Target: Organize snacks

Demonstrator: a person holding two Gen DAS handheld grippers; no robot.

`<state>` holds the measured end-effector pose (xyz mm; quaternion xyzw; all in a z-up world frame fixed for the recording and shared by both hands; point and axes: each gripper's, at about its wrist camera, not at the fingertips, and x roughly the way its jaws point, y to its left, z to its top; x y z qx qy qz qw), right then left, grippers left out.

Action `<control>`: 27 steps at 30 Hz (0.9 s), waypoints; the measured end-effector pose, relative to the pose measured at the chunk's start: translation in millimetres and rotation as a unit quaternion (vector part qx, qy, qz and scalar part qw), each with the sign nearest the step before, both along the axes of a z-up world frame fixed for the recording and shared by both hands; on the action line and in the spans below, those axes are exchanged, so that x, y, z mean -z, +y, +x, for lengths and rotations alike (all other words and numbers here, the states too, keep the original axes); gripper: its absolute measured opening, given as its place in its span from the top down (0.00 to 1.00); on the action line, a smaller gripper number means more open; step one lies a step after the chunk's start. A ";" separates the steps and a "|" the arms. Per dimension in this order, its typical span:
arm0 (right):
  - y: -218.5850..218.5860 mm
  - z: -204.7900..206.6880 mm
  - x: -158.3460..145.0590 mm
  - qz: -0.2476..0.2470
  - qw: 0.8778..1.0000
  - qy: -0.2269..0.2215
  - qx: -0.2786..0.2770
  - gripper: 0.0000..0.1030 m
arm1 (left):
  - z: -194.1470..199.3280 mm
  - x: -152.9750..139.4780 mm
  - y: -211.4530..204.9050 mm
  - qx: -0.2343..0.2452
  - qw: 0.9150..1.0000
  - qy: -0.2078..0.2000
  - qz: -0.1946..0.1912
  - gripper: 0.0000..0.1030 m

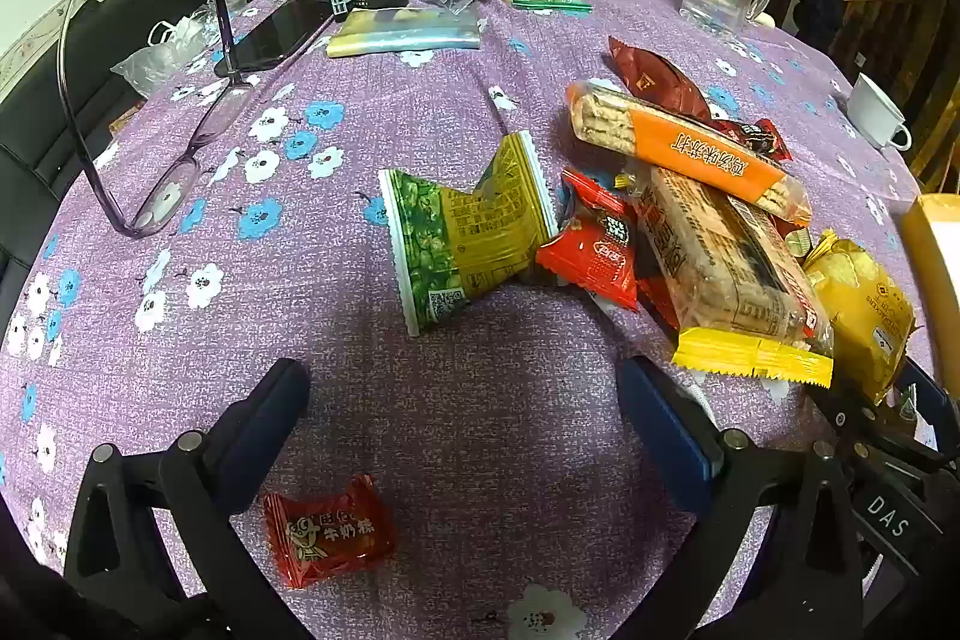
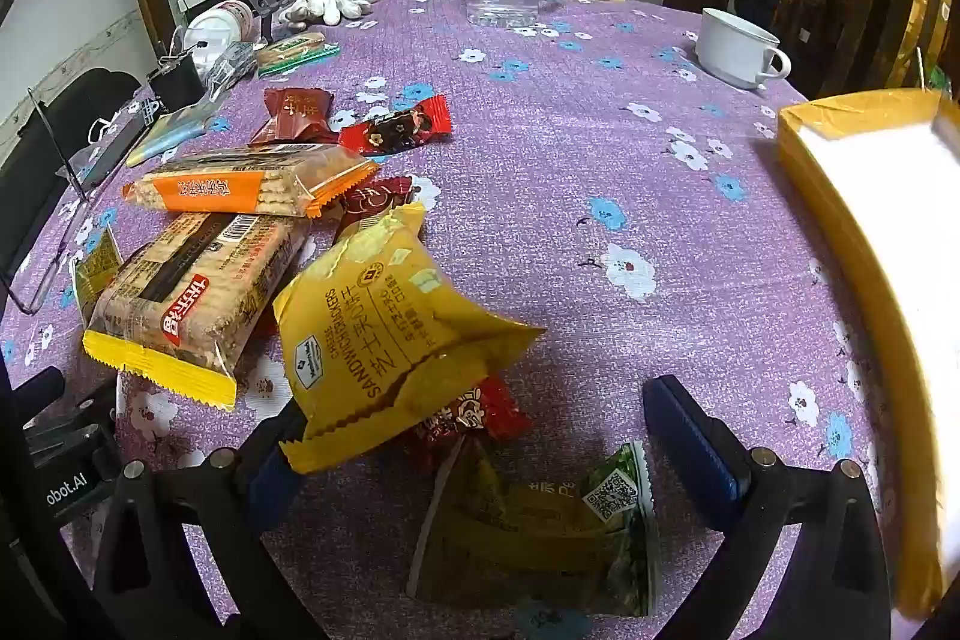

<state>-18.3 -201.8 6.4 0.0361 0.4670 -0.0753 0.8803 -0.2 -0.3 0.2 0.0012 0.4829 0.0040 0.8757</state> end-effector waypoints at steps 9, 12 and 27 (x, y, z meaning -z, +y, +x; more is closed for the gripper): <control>0.6 0.1 -0.3 0.002 1.000 -0.002 -0.005 0.00 | -0.6 -0.3 -1.2 0.000 1.000 0.001 -0.001 0.00; -0.4 0.0 -0.4 0.003 1.000 -0.002 -0.004 0.00 | 0.2 0.1 0.2 0.000 1.000 0.002 -0.002 0.00; 0.0 -0.1 -0.8 0.004 1.000 -0.002 -0.004 0.00 | 0.1 0.1 0.1 0.000 1.000 0.002 -0.002 0.00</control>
